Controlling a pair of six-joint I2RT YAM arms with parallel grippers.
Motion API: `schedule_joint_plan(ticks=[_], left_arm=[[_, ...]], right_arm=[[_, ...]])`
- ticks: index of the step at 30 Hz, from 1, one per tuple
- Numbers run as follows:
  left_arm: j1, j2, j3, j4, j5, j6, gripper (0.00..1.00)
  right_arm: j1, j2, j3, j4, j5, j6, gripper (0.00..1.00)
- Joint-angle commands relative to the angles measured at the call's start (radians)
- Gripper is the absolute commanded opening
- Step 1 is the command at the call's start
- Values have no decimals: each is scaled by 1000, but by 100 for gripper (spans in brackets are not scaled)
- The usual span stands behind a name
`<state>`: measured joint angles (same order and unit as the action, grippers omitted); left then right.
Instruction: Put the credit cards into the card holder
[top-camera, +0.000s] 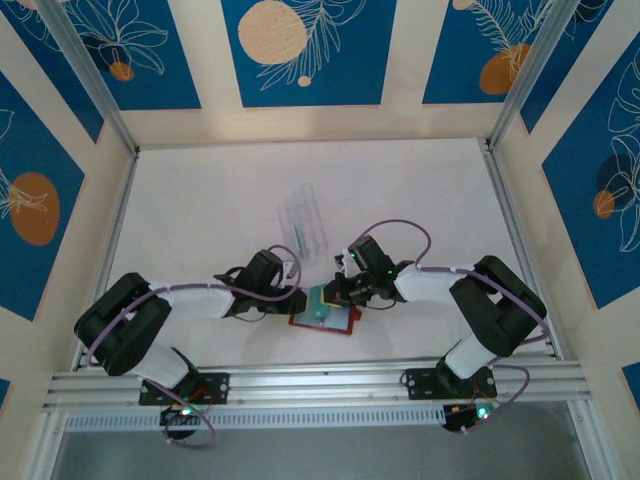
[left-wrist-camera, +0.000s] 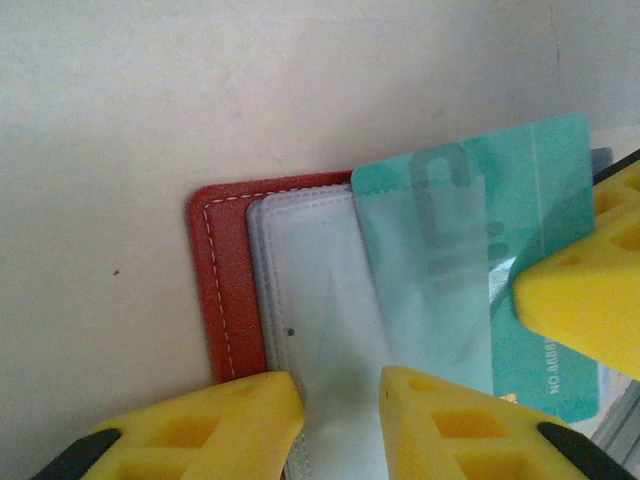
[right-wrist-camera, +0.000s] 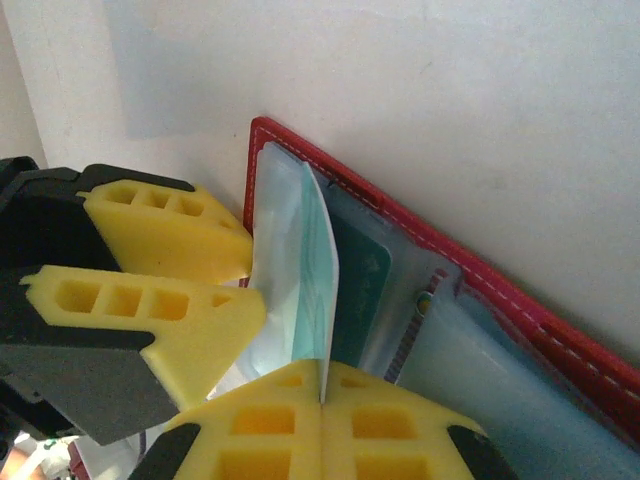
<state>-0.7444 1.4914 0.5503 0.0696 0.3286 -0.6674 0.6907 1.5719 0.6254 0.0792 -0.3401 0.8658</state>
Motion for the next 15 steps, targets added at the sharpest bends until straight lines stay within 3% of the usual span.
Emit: schedule_joint_plan(ticks=[1,15], left_arm=[[-8,45,-59,-106,-45,-13,33],[-9,-45,-130,-101,-82,-85,32]], right_arm=[[22,54,-19,-43,29,18,0],[13,68,11,-103,44,-36,0]])
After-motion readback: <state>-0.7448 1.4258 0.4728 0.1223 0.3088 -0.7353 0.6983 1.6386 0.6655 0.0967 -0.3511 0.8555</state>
